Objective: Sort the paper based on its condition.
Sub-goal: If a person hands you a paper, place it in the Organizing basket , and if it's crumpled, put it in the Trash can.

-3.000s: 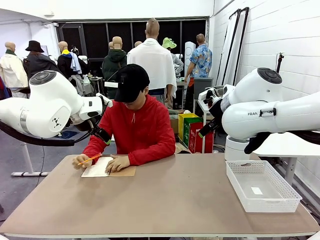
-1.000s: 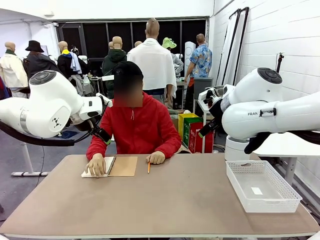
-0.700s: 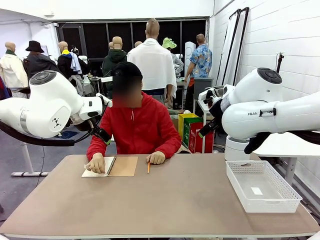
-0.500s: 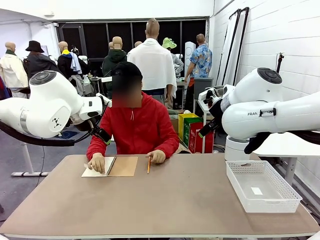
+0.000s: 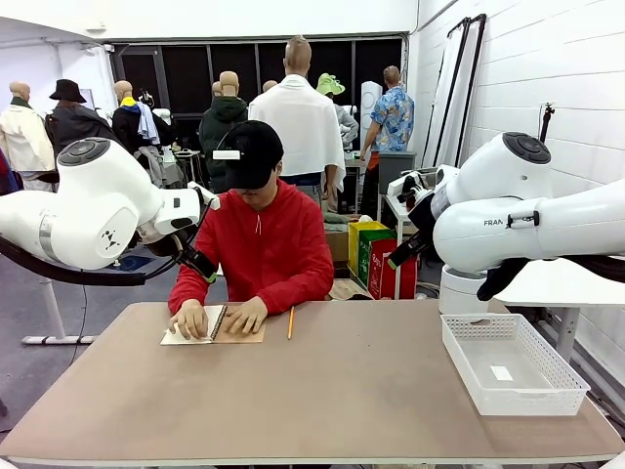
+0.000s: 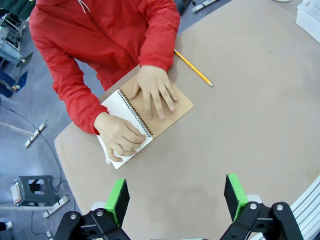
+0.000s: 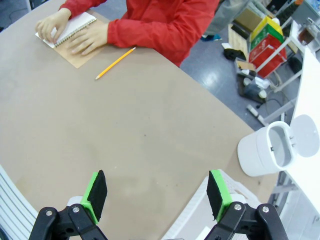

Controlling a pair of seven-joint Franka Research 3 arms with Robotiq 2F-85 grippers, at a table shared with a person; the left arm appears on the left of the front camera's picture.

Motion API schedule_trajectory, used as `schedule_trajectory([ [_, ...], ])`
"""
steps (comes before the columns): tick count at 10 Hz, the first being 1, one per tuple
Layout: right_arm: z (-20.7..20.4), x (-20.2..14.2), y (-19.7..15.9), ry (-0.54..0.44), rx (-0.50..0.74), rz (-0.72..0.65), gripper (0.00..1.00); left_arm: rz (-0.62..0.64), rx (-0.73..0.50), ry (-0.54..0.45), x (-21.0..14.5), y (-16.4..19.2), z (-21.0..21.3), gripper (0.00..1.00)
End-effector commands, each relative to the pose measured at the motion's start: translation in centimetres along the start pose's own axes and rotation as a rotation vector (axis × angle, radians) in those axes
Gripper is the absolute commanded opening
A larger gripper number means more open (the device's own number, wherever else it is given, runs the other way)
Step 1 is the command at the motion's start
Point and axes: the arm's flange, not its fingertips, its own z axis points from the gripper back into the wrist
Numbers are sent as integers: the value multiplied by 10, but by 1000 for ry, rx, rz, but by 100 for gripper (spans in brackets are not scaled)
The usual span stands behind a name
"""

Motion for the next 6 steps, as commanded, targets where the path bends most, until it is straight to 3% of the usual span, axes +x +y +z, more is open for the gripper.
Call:
schedule_trajectory([
  [1,0,0,-1,-1,2,-2,100,-1,-1,-1,0,0,0,100],
  [6,0,0,-1,-1,2,-2,100,-1,-1,-1,0,0,0,100],
])
